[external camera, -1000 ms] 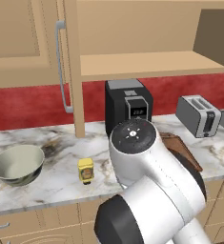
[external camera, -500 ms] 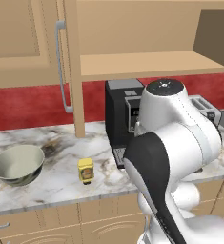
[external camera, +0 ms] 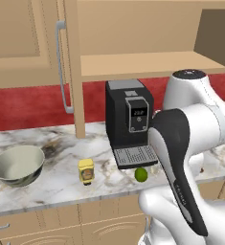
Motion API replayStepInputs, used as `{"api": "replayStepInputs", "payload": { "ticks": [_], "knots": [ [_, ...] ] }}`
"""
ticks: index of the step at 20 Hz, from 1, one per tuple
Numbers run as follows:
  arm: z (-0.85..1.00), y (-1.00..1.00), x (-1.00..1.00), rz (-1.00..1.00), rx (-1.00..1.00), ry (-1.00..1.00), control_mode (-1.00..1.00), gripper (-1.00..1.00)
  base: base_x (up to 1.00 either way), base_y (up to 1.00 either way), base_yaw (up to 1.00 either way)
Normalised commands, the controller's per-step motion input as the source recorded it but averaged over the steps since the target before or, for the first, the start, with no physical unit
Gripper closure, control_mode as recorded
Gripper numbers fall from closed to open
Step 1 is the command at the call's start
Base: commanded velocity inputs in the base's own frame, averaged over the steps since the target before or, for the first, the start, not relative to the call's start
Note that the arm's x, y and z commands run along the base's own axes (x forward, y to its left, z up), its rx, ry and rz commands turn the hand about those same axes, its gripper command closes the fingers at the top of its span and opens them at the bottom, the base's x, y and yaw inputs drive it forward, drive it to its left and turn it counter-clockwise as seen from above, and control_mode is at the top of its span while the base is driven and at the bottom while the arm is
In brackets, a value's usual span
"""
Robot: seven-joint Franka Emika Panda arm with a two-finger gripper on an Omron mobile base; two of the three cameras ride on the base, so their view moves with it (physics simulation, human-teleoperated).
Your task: Open the cabinet. Place the bowl and condiment on the counter. Then place the lime and garlic on the cutting board.
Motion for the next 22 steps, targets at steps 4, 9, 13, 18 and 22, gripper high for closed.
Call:
{"api": "replayStepInputs", "payload": {
  "ticks": [4,9,13,18,22],
  "knots": [
    [-0.34,-0.49,0.01,0.49,0.0,0.1,-1.0,-1.0,0.0,0.0,0.0],
    [-0.41,-0.16,0.0,0.55,0.0,0.05,-1.0,-1.0,0.0,0.0,0.0],
    [-0.11,-0.07,0.23,0.58,0.0,0.0,-1.0,-1.0,0.0,0.0,0.0],
    [-0.04,-0.08,0.34,0.51,-0.01,0.0,-1.0,-1.0,0.0,0.0,0.0],
    [-0.2,-0.08,0.12,0.41,-0.02,0.0,-1.0,-1.0,0.0,0.0,0.0]
  ]
}}
